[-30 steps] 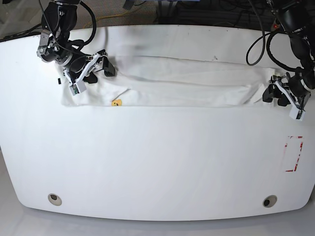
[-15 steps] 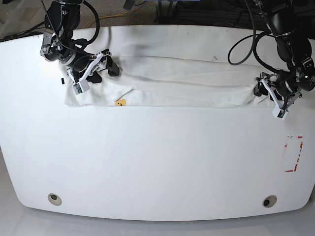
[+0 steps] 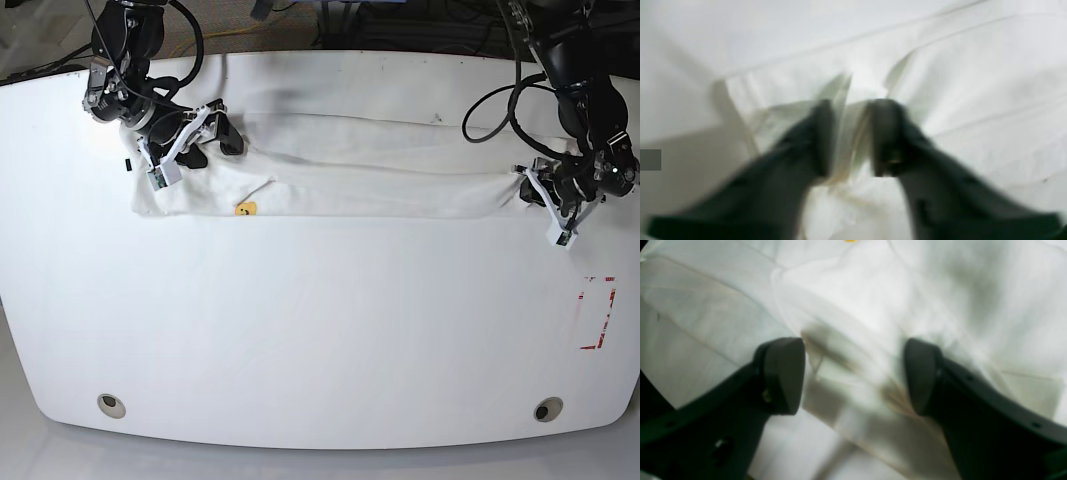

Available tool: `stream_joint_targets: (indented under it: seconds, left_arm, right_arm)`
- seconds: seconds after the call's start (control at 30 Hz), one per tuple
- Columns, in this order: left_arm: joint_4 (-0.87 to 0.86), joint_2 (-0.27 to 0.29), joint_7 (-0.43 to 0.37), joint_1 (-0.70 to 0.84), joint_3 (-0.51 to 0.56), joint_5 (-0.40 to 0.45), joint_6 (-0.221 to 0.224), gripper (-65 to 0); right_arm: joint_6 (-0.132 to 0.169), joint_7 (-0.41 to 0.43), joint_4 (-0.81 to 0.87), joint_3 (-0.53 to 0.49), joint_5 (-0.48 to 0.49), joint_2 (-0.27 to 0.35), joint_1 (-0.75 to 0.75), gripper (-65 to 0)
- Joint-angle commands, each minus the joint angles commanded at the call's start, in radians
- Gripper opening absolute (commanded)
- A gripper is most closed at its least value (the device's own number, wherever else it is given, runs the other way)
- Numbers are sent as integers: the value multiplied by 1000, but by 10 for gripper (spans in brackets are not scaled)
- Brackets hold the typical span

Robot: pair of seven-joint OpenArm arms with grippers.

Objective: Fold the T-shirt properly

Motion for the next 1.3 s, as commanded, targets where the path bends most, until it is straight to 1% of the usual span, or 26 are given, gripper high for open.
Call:
stream_joint_targets:
  seconds: [0.1, 0.23, 0.4, 0.57, 0.7, 0.77, 0.8, 0.9, 0.93, 0.97, 1.0, 1.03, 1.07, 1.13, 1.17, 1.2, 1.27, 1.3]
  left_arm:
    - [29, 0, 0, 0, -8, -5, 0, -583]
    - [95, 2, 3, 18, -77, -5, 0, -625]
    - [150, 0, 8, 37, -146, -5, 0, -628]
    - [152, -55, 8, 104, -169, -6, 0, -628]
    - [146, -57, -2, 147, -172, -6, 0, -622]
    - [146, -61, -14, 155, -172, -6, 0, -576]
    - [146, -64, -17, 155, -172, -6, 0, -535]
    - [157, -63, -15, 153, -172, -6, 0, -356]
    - [157, -63, -14, 152, -172, -6, 0, -311]
    - [157, -63, -14, 150, -172, -6, 0, -282]
    - [155, -64, -14, 149, -173, -6, 0, -263]
    - [155, -66, -12, 149, -186, -8, 0, -258]
    - [153, -80, -3, 149, -206, -17, 0, -257]
    - [141, -109, 40, 147, -238, -83, 0, -254]
    - [130, -120, 57, 147, -250, -129, 0, -254]
    - [110, -137, 75, 147, -262, -199, 0, -254]
    - [63, -180, 84, 155, -269, -322, 0, -254]
    - [34, -193, 86, 155, -270, -361, 0, -254]
  right_arm:
    - [0, 0, 0, 0, 0, 0, 0, -200]
    - [0, 0, 0, 0, 0, 0, 0, -200]
    - [0, 0, 0, 0, 0, 0, 2, -200]
    - [0, 0, -2, 0, 0, 0, 5, -200]
    - [0, 0, -28, 0, 0, 0, 8, -200]
    - [0, 2, -44, 0, 0, 0, 11, -200]
    - [0, 2, -49, 0, 0, 0, 11, -200]
    - [0, 2, -54, 0, 0, 0, 11, -200]
    - [0, 2, -54, 0, 0, 0, 11, -200]
    - [0, 2, -54, 0, 0, 0, 11, -200]
    - [0, 2, -54, 0, 0, 0, 11, -200]
    - [0, 2, -54, 0, 0, 0, 11, -200]
    - [0, 2, -54, 0, 0, 0, 11, -200]
    - [0, 2, -51, 0, 0, 2, 11, -200]
    - [0, 2, -51, 0, 0, 2, 11, -200]
    - [0, 2, -52, 0, 0, 2, 12, -200]
    - [0, 2, -51, 0, 0, 2, 12, -200]
    - [0, 2, -51, 0, 2, 2, 12, -200]
